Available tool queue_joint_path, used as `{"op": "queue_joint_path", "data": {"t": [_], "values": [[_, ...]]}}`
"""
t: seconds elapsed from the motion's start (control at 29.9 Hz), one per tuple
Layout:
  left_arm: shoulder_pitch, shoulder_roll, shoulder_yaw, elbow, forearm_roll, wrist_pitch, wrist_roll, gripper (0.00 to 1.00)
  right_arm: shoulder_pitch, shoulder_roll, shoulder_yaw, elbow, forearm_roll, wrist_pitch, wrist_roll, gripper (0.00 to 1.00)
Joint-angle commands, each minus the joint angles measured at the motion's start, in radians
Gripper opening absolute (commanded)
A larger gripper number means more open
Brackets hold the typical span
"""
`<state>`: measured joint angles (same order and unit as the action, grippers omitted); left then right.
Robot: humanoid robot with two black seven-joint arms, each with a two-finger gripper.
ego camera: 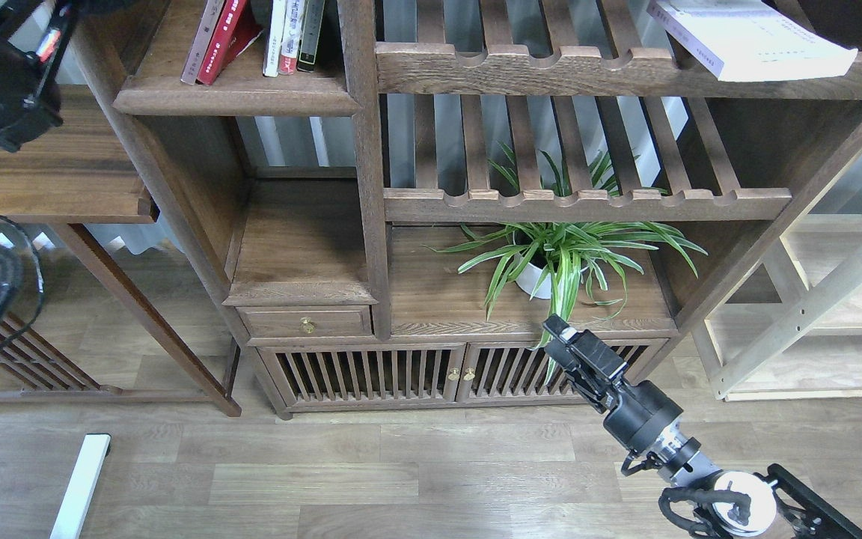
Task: Organize books on shelf
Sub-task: 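Bring the left gripper back down in front of the middle shelf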
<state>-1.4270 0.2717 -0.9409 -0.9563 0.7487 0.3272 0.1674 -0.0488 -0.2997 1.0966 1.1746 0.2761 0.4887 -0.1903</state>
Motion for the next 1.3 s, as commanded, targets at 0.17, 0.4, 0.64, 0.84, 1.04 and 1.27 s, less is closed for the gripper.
{"op": "queue_joint_path", "data": {"t": [0.17,0.4,0.64,0.84,1.04,1.27], "values": [[0.082,0.064,-0.012,-0.091,-0.17,-0.057,-0.042,0.86,0.009,0.017,0.133,-0.001,0.034,0.0,0.002,0.84],[0.099,0.118,-0.027,-0.104,-0.322,-0.174,-0.121,0.9,0.018,0.039,0.229,0.002,0.04,0.0,0.0,0.84],[0.141,0.199,-0.082,-0.099,-0.433,-0.388,-0.18,0.98,0.033,0.042,0.269,0.019,0.04,0.0,-0.001,0.84],[0.256,0.257,-0.125,-0.107,-0.531,-0.794,-0.252,0.98,0.047,0.045,0.279,0.028,0.043,0.0,0.0,0.84],[0.341,0.247,-0.141,-0.111,-0.606,-0.816,-0.252,0.99,0.081,0.086,0.308,0.051,0.089,0.0,0.002,0.84],[0.408,0.074,-0.13,-0.114,-0.672,-0.816,-0.252,0.98,0.141,0.09,0.359,0.054,0.132,0.0,0.002,0.83]]}}
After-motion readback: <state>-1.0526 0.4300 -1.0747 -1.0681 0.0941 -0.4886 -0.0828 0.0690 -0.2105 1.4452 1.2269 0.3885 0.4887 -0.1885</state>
